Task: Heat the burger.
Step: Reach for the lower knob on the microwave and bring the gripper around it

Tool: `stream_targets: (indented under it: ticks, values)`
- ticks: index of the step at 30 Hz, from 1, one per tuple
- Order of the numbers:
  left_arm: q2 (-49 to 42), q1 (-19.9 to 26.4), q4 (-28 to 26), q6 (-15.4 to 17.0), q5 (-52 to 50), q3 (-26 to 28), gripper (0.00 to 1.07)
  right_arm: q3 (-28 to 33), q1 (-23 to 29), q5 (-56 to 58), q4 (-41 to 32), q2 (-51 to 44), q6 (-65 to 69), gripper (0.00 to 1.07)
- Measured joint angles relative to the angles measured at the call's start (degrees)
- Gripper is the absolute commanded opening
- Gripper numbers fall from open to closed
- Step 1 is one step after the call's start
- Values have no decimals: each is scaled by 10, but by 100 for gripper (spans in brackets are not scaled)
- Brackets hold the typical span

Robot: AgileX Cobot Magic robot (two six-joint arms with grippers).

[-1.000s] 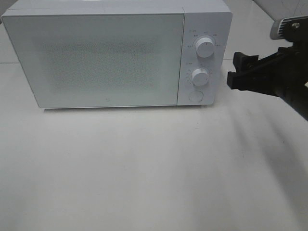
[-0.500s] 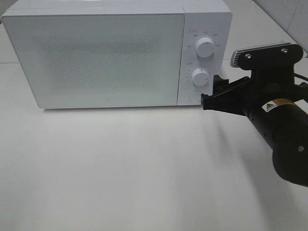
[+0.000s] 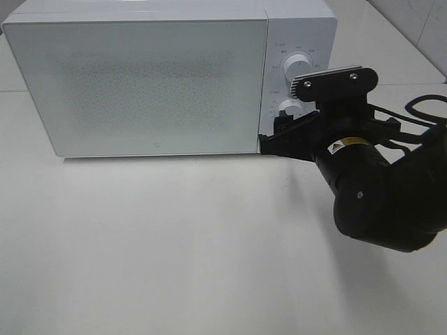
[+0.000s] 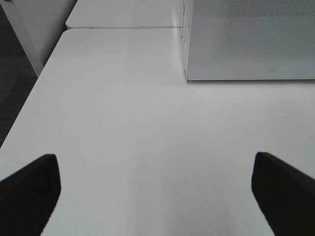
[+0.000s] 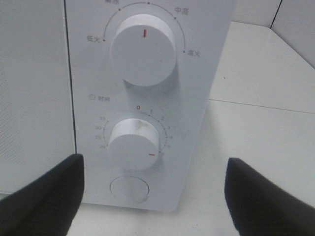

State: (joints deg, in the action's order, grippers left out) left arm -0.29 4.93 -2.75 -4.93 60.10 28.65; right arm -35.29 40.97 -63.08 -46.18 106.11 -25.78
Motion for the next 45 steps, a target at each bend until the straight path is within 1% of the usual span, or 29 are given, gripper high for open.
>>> stream_targets:
  ticks: [7,14,20,28,45]
  values:
    - [0,0,0,0,0,0,98,-40,-6,0,2,35,2,76]
    - [0,0,0,0,0,0,98,-83,-30,2,18,75,17,76]
    - [0,0,0,0,0,0,98,-109,-37,6,23,105,22,76]
    - [0,0,1,0,0,0,98,-127,-44,26,26,127,30,76]
    - [0,0,1,0,0,0,98,-127,-44,24,25,123,30,75]
